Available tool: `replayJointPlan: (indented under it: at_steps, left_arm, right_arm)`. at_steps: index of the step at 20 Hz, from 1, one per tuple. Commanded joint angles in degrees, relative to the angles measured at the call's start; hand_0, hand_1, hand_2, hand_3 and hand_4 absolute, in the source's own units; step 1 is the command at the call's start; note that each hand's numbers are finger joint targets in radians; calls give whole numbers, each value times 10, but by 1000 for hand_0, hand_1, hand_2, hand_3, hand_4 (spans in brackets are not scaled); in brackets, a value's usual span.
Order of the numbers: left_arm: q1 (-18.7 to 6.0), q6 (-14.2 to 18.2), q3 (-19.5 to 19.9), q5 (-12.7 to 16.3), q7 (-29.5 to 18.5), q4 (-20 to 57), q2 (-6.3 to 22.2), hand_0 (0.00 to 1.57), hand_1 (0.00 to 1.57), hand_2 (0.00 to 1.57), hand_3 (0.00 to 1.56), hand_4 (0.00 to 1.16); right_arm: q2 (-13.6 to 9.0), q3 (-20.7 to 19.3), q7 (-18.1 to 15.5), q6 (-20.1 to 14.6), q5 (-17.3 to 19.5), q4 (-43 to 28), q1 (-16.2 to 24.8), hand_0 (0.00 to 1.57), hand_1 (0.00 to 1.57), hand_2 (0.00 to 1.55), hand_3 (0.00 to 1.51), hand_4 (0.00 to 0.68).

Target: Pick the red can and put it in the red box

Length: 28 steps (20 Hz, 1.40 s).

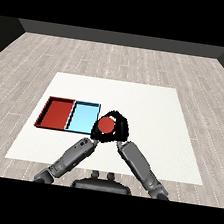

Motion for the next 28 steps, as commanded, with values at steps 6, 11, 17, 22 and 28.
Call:
replayJointPlan:
  at_steps: [6, 11, 17, 22, 28]
  left_arm:
    - [6, 4, 24, 1, -70, -16, -7, 1571, 1571, 1571, 1513, 1147]
    - [5, -15, 29, 23, -95, 9, -7, 1571, 1571, 1571, 1513, 1147]
    - [5, 28, 33, -13, -70, -8, -7, 1571, 1571, 1571, 1495, 1133]
    - [12, 16, 47, -43, -33, -34, 4, 1571, 1571, 1571, 1485, 1132]
    - [-9, 56, 23, -11, -59, 6, -7, 1571, 1571, 1571, 1468, 1131]
  right_arm:
    - [5, 39, 71, -28, 24, -31, 16, 923, 923, 935, 532, 0]
    - [5, -1, 84, 2, 47, 3, 0, 0, 0, 0, 0, 0]
    - [5, 6, 122, -28, 54, -19, -13, 0, 0, 0, 0, 0]
    - [5, -33, 135, 8, 51, -36, 4, 0, 0, 0, 0, 0]
    - [5, -50, 101, 43, 31, -45, 39, 0, 0, 0, 0, 0]
